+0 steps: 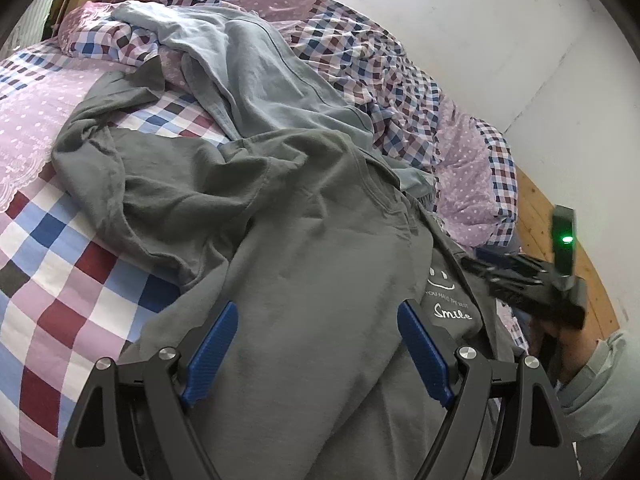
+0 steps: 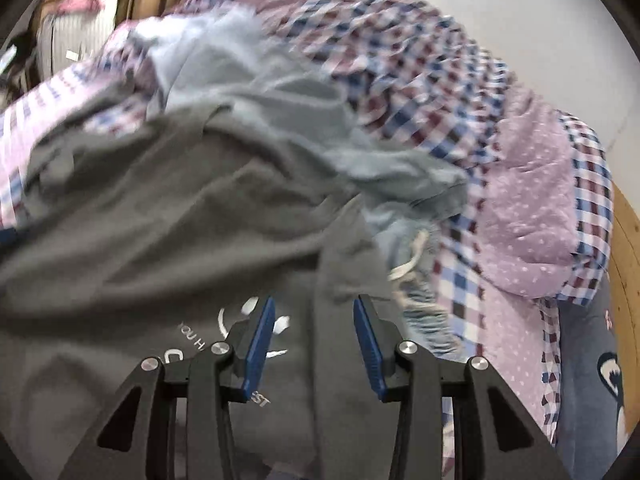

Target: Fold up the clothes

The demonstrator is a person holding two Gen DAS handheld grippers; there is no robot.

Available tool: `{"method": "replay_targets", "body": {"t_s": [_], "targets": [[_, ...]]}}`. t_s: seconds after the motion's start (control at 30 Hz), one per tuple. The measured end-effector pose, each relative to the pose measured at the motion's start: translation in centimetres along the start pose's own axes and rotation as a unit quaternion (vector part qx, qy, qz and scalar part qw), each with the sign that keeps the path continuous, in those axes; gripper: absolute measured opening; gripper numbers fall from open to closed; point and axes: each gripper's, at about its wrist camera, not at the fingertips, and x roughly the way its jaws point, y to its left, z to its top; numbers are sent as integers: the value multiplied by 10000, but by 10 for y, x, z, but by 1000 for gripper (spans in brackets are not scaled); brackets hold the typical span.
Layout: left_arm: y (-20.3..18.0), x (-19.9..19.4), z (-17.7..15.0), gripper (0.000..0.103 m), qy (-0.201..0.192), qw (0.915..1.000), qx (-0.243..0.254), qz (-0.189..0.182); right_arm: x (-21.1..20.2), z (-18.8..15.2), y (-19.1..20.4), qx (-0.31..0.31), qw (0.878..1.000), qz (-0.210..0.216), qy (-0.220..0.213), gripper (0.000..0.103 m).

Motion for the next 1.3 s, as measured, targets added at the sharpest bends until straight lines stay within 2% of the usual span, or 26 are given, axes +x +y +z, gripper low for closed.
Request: {"method": "replay_targets", "body": {"t_s": [0.07, 0.13, 0.17, 0.33, 0.5, 0.6, 0.67, 0.73, 0.77, 0.9, 1.03, 1.13, 1.3], "targets": [[-2, 1, -1, 85, 10, 10000, 45, 30, 18, -3, 5, -116, 9997, -126, 173, 38], [-2, 3, -1, 85, 22, 10000, 74, 55, 30, -7, 4, -168, 9987, -309, 370, 0], [-2, 3, -1, 85, 28, 10000, 73, 58, 33, -7, -1, -113, 9982, -406, 424, 0], [-1, 4, -3, 85, 49, 10000, 65, 54, 21, 3, -62, 696, 9950, -698, 144, 0], [-7, 7, -6, 85, 87, 9997, 206, 54, 42, 12, -119, 1263, 9859, -1013, 424, 0], [-10, 9, -8, 85, 109, 9995, 294, 91, 69, 12, -145, 1430, 9725, -1575, 944, 2], [-11, 9, -8, 85, 112, 9994, 310, 100, 73, 4, -162, 1799, 9610, -1766, 1138, 13], [-12, 9, -9, 85, 115, 9993, 326, 109, 57, -7, -168, 2108, 9568, -1782, 919, 39], [-12, 9, -9, 85, 116, 9993, 334, 113, 44, -15, -169, 2237, 9558, -1755, 752, 45], [-14, 9, -10, 85, 121, 9992, 366, 130, -9, -47, -172, 2741, 9476, -1640, 81, 48], [-18, 5, -11, 85, 46, 9991, 419, 96, -71, -104, -156, 3293, 9351, -1255, -371, 57], [-22, 0, -10, 85, -25, 9987, 488, 118, -105, -144, -130, 3487, 9294, -1054, -590, 59], [-25, -10, -9, 85, -123, 9983, 552, 163, -131, -204, -72, 3827, 9175, -624, -888, 60]]}}
